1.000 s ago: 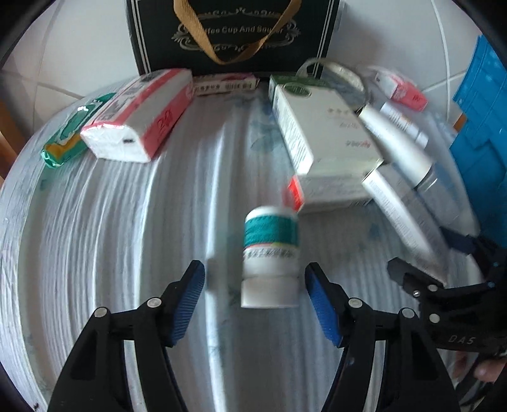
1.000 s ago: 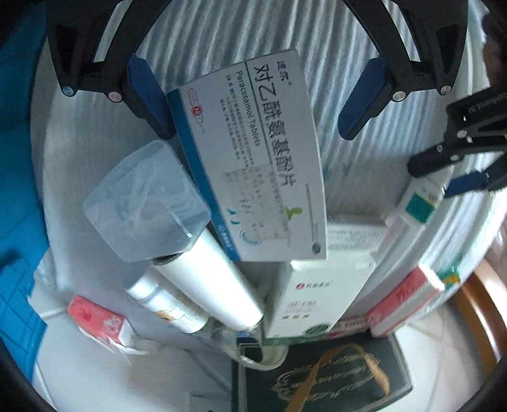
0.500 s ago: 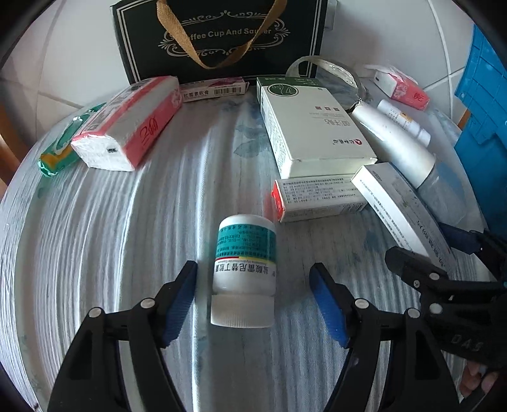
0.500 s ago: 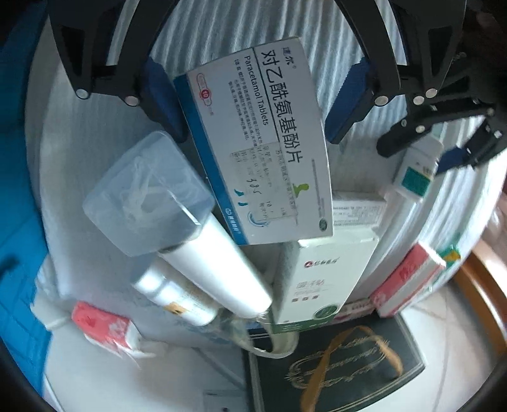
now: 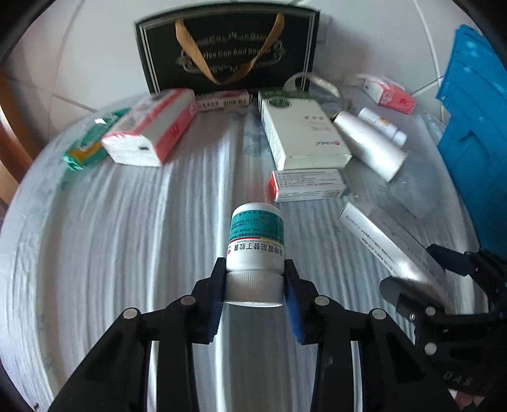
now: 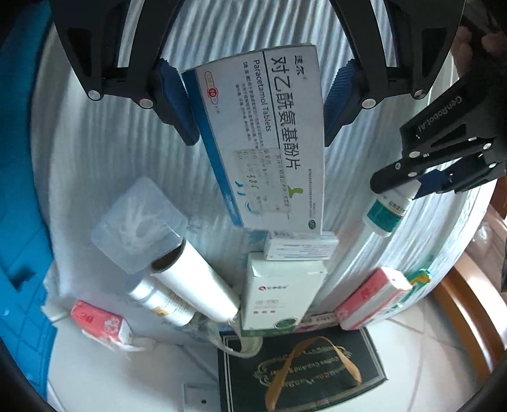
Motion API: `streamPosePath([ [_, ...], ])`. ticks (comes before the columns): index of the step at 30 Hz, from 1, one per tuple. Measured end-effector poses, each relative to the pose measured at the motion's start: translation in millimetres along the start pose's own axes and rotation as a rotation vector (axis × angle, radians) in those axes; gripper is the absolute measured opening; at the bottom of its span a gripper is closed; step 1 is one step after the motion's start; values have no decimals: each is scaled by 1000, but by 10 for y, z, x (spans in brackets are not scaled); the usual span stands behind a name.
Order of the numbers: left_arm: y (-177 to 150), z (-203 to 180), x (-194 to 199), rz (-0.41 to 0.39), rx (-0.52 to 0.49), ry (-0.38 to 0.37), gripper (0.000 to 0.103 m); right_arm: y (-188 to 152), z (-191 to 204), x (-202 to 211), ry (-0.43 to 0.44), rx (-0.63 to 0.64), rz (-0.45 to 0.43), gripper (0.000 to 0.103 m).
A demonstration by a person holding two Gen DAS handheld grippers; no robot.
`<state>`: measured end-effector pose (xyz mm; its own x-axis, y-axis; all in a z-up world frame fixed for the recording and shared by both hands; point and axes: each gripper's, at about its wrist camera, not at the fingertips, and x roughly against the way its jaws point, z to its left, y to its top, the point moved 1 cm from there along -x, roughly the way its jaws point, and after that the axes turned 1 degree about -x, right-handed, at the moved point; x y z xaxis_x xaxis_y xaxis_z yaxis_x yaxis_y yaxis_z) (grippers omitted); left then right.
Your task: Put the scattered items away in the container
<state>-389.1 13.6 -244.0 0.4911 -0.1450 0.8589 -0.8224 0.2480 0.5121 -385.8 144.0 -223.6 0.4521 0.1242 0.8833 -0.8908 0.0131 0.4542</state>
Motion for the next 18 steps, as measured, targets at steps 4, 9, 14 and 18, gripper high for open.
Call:
streamPosePath([
  [4,-56,-6,324,-43,-1,-4,34,-46,51,320,3,10,-44,45],
  [9,-170,13,727,-98,-1,0,34,-131,138,597,2,8,-48,25],
  [14,-359,33,938,-102,7,-8,34,-341,206,770,16,8,-33,23],
  [18,-439,-15,1057,-111,-2,-20,34,-515,240,845,38,3,-24,3],
])
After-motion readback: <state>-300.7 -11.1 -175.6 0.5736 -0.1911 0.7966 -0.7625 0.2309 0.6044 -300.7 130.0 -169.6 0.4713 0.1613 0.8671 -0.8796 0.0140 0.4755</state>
